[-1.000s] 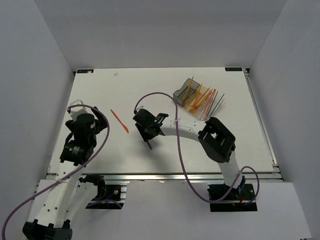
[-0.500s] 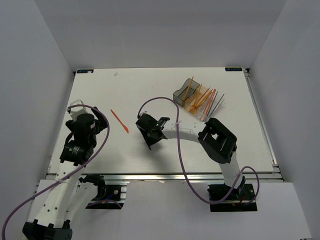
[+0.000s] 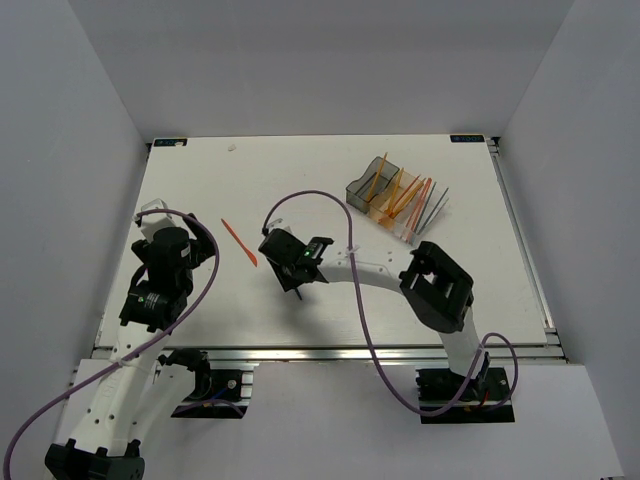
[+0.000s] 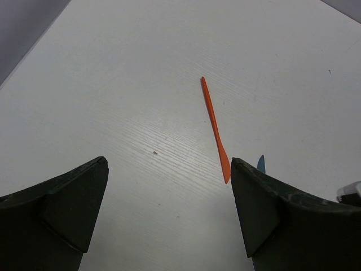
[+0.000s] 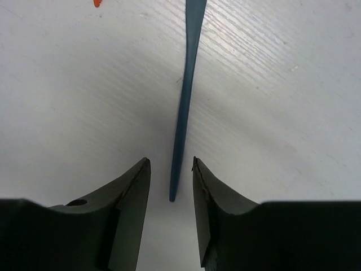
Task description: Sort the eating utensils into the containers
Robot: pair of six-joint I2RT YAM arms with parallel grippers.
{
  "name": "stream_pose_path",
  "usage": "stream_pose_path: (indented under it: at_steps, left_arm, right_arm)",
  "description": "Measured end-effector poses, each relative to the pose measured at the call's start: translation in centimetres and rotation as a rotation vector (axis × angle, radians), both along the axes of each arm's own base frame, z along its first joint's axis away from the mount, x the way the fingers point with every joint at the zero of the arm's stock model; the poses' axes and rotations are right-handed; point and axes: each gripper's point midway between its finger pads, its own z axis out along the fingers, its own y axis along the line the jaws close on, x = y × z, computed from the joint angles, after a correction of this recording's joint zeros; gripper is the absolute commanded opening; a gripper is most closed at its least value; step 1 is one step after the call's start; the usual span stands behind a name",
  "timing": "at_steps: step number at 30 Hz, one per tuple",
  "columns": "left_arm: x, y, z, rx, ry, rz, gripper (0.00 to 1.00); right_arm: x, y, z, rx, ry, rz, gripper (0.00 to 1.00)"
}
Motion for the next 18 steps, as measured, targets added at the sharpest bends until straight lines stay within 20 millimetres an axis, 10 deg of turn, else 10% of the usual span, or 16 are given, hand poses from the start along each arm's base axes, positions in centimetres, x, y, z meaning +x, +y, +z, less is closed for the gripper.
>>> stream_pose_path:
  at_steps: [10,18]
  left_arm:
    - [0.0,-0.1,0.1,-0.003,-0.005,-0.004,0.98]
    - [0.0,-0.3,0.1,-0.007,-0.004,-0.014,0.98]
  right_arm:
    - [0.5,1.7,-3.2,-0.046,0.035,0.012,0.32]
    - [0.6,1.9,-3.5,-0.024,0.074,0.014,0.00]
